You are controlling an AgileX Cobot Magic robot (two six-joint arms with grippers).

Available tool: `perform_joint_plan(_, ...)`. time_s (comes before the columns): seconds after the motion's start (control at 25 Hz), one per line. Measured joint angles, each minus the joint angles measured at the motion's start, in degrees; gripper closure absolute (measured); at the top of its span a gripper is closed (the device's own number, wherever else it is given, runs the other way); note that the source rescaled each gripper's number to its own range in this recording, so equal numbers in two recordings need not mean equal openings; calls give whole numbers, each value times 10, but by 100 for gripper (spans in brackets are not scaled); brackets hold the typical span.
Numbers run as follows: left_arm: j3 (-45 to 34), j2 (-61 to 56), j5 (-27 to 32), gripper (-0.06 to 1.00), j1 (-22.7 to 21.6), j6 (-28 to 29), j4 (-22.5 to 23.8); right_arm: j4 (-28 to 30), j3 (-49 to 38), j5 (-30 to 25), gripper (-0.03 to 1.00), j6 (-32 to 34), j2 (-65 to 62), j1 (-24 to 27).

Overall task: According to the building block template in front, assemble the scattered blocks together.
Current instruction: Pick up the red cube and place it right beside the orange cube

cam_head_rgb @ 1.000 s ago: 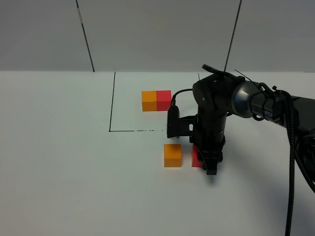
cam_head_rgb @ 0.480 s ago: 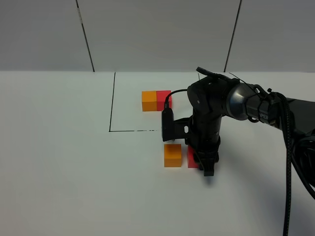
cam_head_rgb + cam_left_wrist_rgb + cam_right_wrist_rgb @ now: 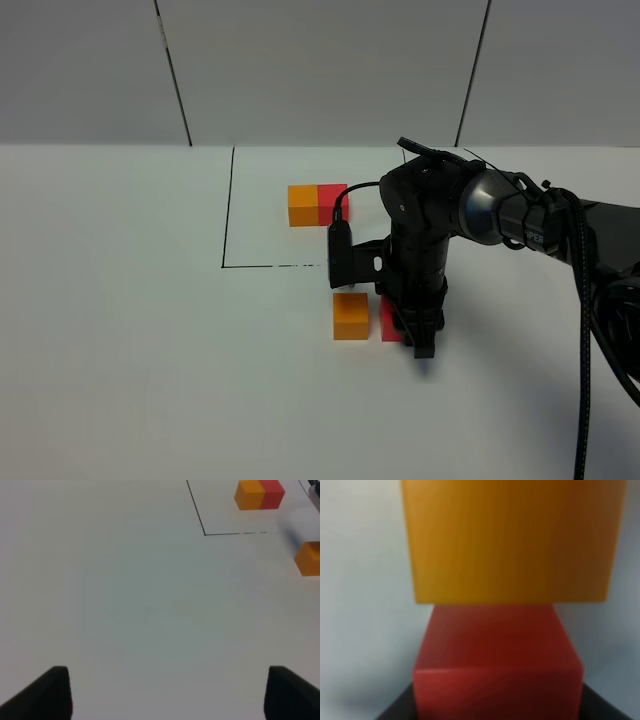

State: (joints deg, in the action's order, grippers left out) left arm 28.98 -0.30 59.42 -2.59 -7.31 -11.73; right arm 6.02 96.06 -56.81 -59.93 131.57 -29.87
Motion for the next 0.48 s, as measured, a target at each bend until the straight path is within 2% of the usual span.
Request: perform_joint_plan(0.48, 0, 0, 0, 30, 0, 0, 0, -2, 0, 13, 97, -2, 0, 0)
